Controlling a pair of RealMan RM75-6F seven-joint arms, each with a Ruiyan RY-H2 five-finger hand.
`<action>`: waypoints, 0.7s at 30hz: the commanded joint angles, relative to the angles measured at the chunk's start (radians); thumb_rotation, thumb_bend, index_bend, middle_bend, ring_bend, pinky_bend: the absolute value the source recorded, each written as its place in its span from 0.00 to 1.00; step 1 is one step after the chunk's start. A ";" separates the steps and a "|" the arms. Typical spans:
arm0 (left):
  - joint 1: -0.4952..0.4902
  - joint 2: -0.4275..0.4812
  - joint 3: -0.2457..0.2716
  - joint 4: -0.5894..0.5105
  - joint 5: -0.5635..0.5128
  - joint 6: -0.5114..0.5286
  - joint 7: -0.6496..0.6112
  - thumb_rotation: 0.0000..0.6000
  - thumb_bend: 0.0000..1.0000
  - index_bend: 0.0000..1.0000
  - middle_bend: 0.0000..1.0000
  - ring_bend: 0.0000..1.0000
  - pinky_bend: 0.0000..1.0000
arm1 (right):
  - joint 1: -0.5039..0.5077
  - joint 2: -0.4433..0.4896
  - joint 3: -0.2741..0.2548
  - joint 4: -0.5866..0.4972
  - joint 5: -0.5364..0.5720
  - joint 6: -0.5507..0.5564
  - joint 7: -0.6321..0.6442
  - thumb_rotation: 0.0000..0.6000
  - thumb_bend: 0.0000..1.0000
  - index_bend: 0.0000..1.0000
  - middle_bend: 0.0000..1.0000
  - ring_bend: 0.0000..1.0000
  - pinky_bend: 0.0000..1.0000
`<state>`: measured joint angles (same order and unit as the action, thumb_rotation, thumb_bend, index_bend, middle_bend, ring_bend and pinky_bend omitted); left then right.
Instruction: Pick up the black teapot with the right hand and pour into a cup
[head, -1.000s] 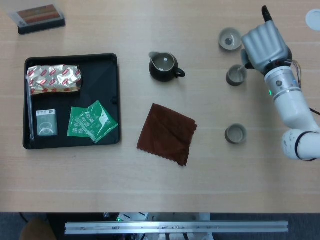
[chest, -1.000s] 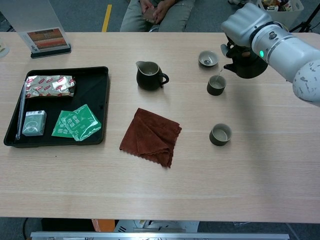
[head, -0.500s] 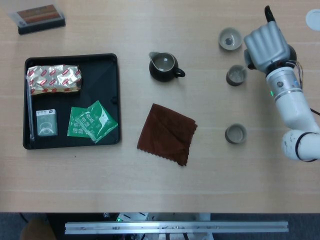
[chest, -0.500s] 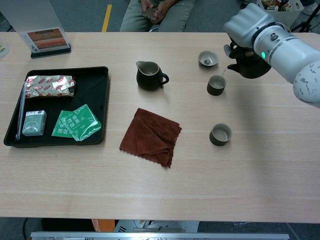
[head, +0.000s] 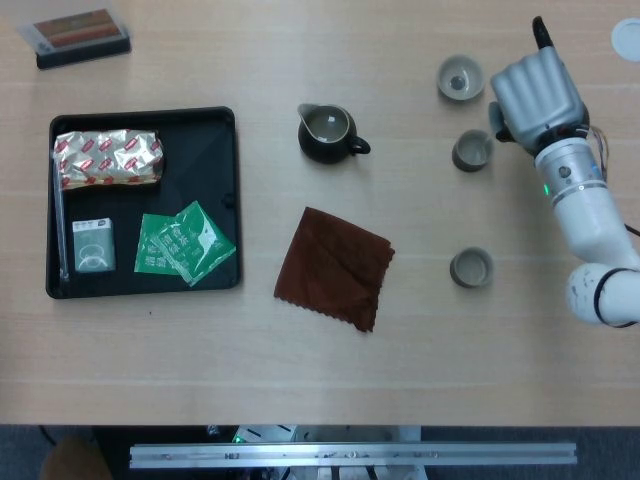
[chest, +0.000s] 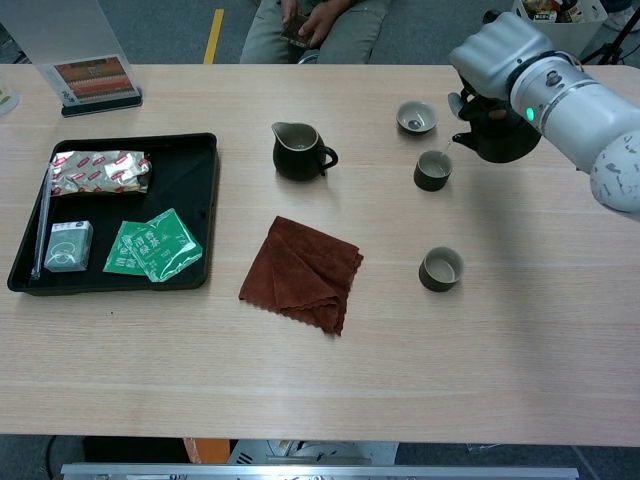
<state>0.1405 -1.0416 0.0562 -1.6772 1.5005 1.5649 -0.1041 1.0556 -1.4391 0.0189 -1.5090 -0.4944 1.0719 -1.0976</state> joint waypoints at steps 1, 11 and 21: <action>0.000 0.000 0.000 0.000 0.000 0.000 0.000 1.00 0.22 0.00 0.00 0.00 0.00 | -0.016 -0.003 0.004 0.004 -0.021 0.002 0.029 0.47 0.55 1.00 0.91 0.86 0.09; -0.002 0.002 -0.001 -0.002 0.003 0.000 0.002 1.00 0.22 0.00 0.00 0.00 0.00 | -0.077 -0.022 0.020 0.021 -0.091 0.021 0.135 0.48 0.54 1.00 0.89 0.85 0.09; -0.003 0.004 -0.002 -0.003 0.005 0.001 0.000 1.00 0.22 0.00 0.00 0.00 0.00 | -0.129 -0.003 0.056 0.004 -0.154 0.018 0.254 0.50 0.54 1.00 0.89 0.84 0.09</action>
<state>0.1375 -1.0377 0.0543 -1.6798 1.5054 1.5656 -0.1040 0.9365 -1.4464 0.0672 -1.5006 -0.6365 1.0898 -0.8585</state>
